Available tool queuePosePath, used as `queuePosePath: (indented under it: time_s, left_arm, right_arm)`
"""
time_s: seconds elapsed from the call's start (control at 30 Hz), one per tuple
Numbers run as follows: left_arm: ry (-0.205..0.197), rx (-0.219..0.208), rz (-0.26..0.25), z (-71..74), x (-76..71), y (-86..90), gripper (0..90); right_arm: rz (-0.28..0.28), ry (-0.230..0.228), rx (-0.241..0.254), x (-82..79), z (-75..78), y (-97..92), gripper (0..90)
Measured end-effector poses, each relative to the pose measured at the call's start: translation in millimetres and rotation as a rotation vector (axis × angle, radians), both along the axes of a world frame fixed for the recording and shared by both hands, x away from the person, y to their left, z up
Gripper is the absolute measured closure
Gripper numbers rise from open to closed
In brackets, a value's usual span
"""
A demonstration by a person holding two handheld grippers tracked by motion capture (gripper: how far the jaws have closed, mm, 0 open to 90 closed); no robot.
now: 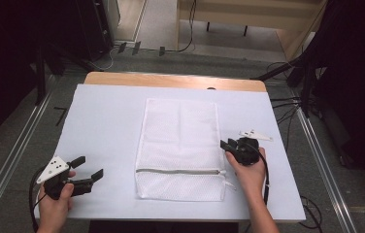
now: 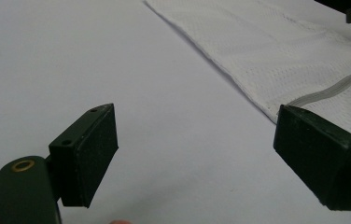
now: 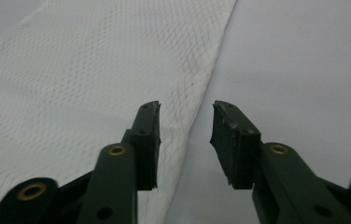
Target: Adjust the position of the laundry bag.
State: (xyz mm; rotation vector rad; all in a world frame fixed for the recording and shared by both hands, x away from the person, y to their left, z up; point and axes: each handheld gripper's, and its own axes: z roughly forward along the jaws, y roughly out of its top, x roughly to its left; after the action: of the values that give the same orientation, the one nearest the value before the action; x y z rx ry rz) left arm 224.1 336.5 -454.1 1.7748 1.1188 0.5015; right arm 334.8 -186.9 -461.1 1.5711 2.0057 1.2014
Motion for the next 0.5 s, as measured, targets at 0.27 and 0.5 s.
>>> queuePosePath:
  time_s: [0.27,0.5]
  left_arm:
    - [-0.003,-0.001,-0.008,0.6,3.1,-4.9,13.6]
    - [-0.016,-0.001,-0.008,2.6,1.0,-6.0,13.7]
  right_arm:
    - [-0.034,-0.052,-0.048,-63.4,9.9,-35.4,49.9]
    - [-0.035,-0.053,-0.070,-112.2,3.6,-38.4,46.0]
